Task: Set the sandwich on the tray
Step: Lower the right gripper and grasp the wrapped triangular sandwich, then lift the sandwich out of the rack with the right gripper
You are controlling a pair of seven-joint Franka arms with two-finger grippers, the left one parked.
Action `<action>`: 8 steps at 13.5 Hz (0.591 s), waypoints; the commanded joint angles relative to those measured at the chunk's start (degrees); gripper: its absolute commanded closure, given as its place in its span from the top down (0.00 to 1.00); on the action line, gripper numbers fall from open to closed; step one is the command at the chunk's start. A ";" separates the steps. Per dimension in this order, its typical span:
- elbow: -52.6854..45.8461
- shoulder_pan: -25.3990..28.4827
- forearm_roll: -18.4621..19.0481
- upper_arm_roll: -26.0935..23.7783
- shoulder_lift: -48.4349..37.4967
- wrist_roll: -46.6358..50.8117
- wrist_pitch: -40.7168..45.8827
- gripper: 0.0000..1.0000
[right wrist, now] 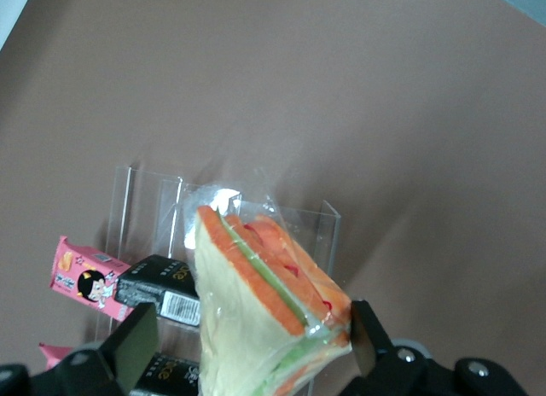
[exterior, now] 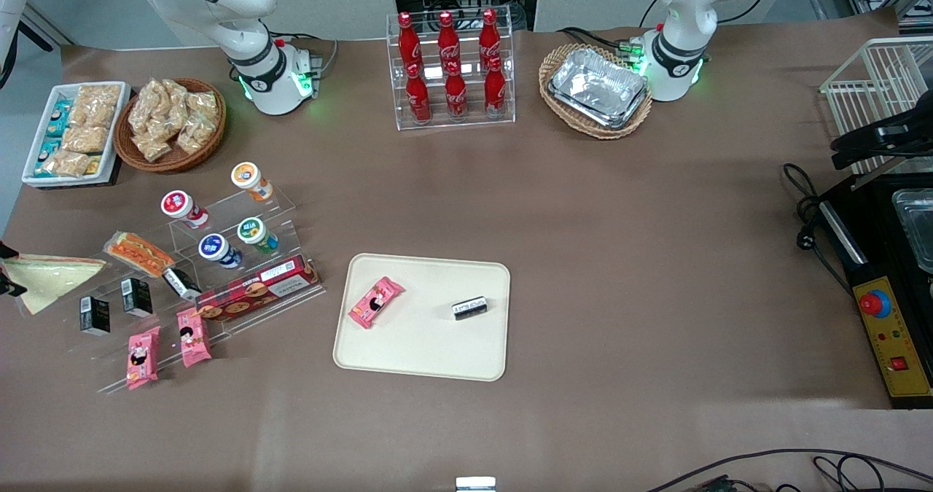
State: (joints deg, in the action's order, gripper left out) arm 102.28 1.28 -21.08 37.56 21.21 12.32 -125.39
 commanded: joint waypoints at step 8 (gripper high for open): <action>-1.46 0.12 -1.95 0.41 1.02 -8.72 0.05 0.00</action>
State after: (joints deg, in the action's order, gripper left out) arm 101.89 1.48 -21.14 37.56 21.92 7.43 -125.58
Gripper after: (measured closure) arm 0.551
